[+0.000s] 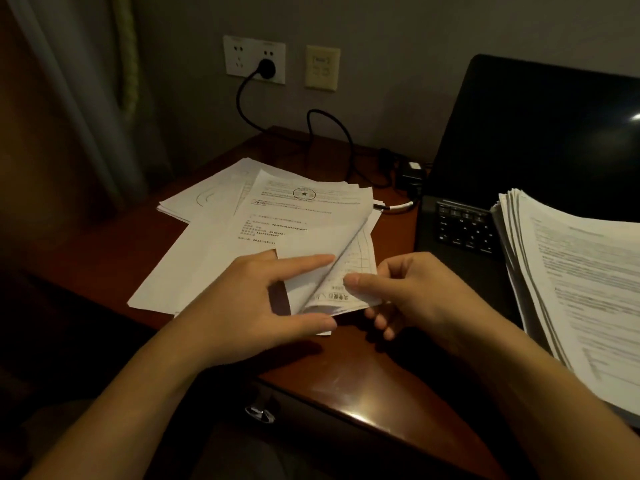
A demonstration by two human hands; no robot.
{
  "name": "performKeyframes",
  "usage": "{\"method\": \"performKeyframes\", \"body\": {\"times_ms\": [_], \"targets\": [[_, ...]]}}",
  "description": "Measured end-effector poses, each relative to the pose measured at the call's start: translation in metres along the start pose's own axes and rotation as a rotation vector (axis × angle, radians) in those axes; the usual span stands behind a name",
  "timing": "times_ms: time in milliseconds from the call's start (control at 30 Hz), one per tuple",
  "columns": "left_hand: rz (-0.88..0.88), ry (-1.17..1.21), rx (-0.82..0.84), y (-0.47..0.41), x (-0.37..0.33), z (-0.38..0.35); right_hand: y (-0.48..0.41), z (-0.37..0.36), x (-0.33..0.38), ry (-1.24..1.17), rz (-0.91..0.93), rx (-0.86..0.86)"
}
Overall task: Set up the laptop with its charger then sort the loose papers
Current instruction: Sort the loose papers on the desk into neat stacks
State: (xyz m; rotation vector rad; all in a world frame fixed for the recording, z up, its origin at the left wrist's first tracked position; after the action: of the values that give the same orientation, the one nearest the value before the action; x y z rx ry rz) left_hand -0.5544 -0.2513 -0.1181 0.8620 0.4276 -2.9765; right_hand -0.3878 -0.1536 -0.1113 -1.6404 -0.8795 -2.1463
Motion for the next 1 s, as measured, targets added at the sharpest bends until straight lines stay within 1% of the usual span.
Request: {"method": "performKeyframes", "body": {"times_ms": [67, 133, 233, 300, 333, 433, 533, 600, 700, 833, 933, 1000], "targets": [[0.011, -0.022, -0.034, -0.002, 0.000, 0.001, 0.000, -0.002, 0.003, 0.061, 0.047, -0.034], [0.012, 0.060, -0.065, -0.002, -0.002, 0.003, 0.000, -0.002, 0.003, 0.050, 0.051, -0.027], [0.026, 0.158, -0.107, -0.003, -0.003, 0.007, 0.003, 0.000, 0.000, -0.104, -0.033, 0.092], [0.031, 0.114, -0.143, -0.002, -0.005, 0.010, 0.005, 0.000, -0.001, -0.167, -0.082, 0.157], [0.028, 0.084, -0.163, -0.002, -0.005, 0.011, 0.005, 0.000, -0.002, -0.174, -0.093, 0.160], [0.000, 0.064, -0.186, -0.001, -0.003, 0.014, 0.003, 0.000, -0.003, -0.138, -0.081, 0.119], [-0.027, 0.086, -0.117, 0.000, -0.005, 0.007, 0.001, -0.001, -0.001, -0.075, -0.031, 0.048], [-0.004, 0.113, -0.072, 0.000, -0.002, 0.003, 0.000, -0.002, 0.001, -0.007, 0.030, -0.012], [0.028, 0.062, -0.107, -0.001, 0.003, 0.004, -0.001, -0.004, 0.003, 0.066, 0.086, -0.047], [0.035, 0.109, -0.207, -0.002, 0.003, 0.011, 0.001, 0.000, 0.000, -0.130, 0.006, 0.059], [0.024, 0.102, -0.203, -0.001, -0.001, 0.013, 0.001, 0.001, 0.000, -0.157, 0.013, 0.069], [0.003, 0.129, -0.159, -0.001, -0.002, 0.010, 0.000, 0.000, 0.001, -0.159, 0.055, 0.045]]}}
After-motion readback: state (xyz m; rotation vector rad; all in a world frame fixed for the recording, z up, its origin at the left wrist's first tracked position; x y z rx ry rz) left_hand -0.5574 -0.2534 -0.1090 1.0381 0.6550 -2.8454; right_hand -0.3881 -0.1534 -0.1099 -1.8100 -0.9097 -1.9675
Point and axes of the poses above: each hand's wrist, its own y-axis away from the middle knuckle, its own z-axis out of the back of the hand, x = y × z, the point moved 6 cm from there along -y, towards the middle knuckle, and after that the axes turned 11 degrees about -y, right-handed, at the moved point
